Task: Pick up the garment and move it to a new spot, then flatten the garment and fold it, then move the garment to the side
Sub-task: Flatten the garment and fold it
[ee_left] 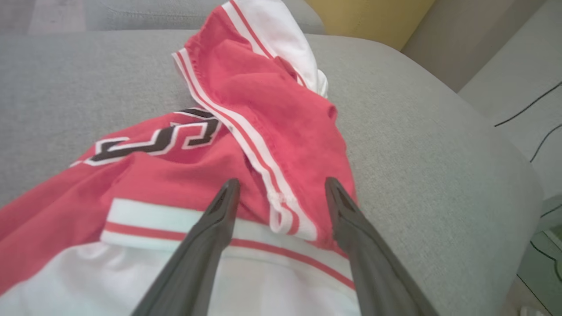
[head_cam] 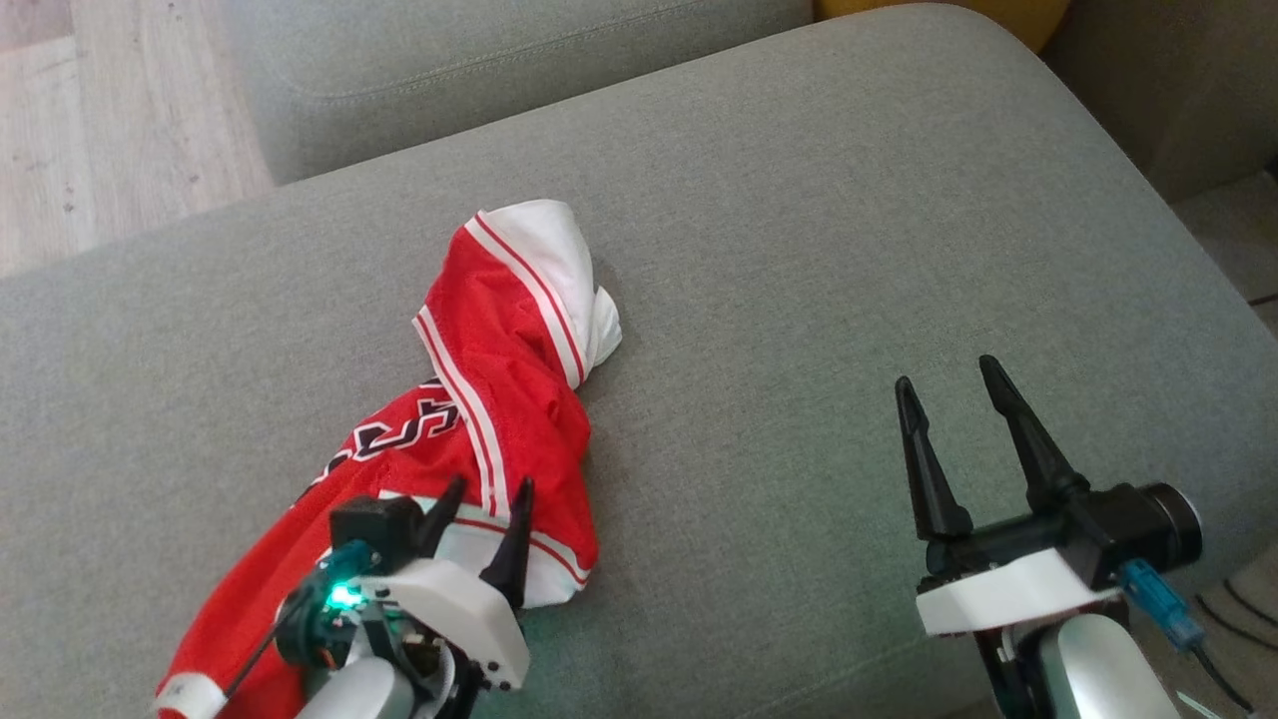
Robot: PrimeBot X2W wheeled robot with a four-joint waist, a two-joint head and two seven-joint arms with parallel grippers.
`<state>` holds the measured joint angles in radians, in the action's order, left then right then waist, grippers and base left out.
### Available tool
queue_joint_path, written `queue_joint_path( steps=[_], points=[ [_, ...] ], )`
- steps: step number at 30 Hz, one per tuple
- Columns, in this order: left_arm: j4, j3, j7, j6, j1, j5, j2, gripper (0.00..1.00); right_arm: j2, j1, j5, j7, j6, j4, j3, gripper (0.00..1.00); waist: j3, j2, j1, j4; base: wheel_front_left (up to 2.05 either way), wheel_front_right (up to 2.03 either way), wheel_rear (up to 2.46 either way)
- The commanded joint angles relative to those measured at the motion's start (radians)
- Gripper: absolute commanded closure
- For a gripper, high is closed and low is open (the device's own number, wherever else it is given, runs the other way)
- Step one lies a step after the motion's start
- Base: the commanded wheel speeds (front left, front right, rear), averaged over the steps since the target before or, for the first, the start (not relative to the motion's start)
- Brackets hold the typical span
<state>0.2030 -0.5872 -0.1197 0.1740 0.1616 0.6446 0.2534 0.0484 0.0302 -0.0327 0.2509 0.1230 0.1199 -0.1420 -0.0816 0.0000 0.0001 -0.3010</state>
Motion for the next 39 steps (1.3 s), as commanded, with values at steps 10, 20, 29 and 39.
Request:
queue_joint_path(
  steps=[10, 20, 29, 39],
  points=[
    [0.005, -0.01, -0.026, -0.063, 0.064, 0.042, -0.036, 1.0, 0.002, 0.062, -0.004, 0.011, 0.008, -0.029, -0.034, 0.0, -0.008, 0.0, -0.0001, -0.022, 0.0, 0.0, 0.0],
    [-0.042, 0.162, 0.036, -0.111, 0.243, 0.263, -0.162, 1.0, 0.002, 0.079, -0.02, 0.011, 0.008, -0.025, -0.051, 0.0, -0.021, 0.0, -0.0001, -0.063, 0.0, 0.0, 0.0],
    [0.105, 0.079, -0.009, -0.083, 0.459, 0.287, -0.199, 1.0, 0.002, 0.121, -0.047, 0.011, 0.008, -0.015, -0.112, 0.0, -0.034, 0.0, -0.0001, -0.147, 0.0, 0.0, 0.0],
    [0.25, -0.133, 0.042, -0.103, 0.546, 0.505, -0.203, 1.0, 0.002, 0.127, -0.063, 0.011, 0.008, -0.012, -0.135, 0.0, -0.058, 0.0, -0.0001, -0.227, 0.0, 0.0, 0.0]
  ],
)
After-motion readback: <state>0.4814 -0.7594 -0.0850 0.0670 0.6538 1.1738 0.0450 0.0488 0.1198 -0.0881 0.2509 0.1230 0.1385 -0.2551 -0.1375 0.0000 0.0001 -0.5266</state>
